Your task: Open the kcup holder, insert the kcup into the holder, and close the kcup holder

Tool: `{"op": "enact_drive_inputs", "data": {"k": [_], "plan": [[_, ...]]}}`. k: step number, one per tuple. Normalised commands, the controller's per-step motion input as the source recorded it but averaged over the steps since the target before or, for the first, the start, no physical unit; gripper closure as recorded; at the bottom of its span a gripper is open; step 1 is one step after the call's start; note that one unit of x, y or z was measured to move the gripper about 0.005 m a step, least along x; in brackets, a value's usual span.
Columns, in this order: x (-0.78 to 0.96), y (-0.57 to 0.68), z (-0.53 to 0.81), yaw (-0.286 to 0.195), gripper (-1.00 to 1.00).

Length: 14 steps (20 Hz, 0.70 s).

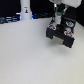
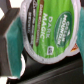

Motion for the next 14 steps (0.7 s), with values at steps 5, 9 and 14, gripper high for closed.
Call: {"op": "enact_drive_inputs", "data": {"k": [5,9,14], "plan": [[0.09,0.02,0.11,-0.012,1.00],[0.49,0.04,0.31,-0.045,1.00],[0.65,0.10,0.25,-0.043,1.00]]}}
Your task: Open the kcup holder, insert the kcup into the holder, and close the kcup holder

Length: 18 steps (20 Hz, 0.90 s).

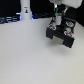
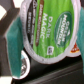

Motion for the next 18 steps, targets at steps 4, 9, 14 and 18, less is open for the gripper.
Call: {"op": "enact_drive_inputs", "data": {"k": [4,9,14,18], "plan": [[0.71,0.28,0.14,-0.007,1.00],[0.35,0.28,0.08,0.011,1.00],[0.05,0.09,-0.09,0.021,1.00],[-0.04,0.02,-0.22,0.038,1.00]]}}
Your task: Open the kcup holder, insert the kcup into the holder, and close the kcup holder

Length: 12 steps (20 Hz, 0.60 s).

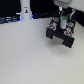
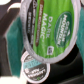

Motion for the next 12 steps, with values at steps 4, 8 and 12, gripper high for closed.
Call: {"op": "enact_drive_inputs", "data": {"k": [4,8,12], "plan": [[-0.07,0.02,-0.09,0.036,1.00],[-0.18,0.00,0.31,-0.021,1.00],[-0.32,-0.02,0.30,-0.073,1.00]]}}
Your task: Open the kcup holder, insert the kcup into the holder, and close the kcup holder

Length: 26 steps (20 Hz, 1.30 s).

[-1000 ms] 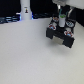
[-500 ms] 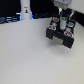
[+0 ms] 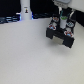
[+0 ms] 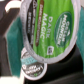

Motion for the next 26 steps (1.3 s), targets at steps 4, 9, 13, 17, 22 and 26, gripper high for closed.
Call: {"op": "enact_drive_inputs", "data": {"k": [4,9,13,17,22,26], "plan": [[-0.17,-0.03,0.03,-0.031,1.00],[-0.01,0.00,-0.21,0.019,1.00],[0.00,-0.01,-0.18,0.015,1.00],[0.07,0.02,-0.17,-0.004,1.00],[0.03,0.01,-0.27,0.005,1.00],[0.10,0.04,0.16,-0.009,1.00]]}}
